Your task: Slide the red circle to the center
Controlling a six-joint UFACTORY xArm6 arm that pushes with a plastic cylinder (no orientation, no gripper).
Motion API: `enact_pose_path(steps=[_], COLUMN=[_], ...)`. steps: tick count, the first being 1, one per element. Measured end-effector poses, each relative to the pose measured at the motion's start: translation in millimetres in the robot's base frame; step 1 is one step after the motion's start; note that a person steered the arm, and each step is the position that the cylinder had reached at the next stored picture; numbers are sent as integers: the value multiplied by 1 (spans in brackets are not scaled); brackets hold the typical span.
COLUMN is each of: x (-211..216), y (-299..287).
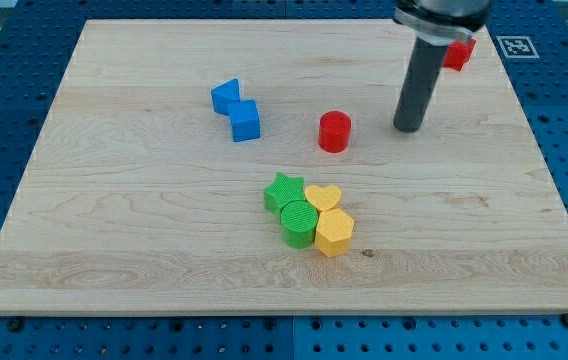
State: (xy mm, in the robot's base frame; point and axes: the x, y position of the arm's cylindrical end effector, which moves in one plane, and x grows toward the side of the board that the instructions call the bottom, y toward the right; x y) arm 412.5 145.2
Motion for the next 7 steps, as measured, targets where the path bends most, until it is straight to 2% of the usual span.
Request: enact_pose_path(steps=[2, 3, 4, 6, 7], x=[1, -6, 2, 61, 66], y=[-100, -85, -35, -62, -85])
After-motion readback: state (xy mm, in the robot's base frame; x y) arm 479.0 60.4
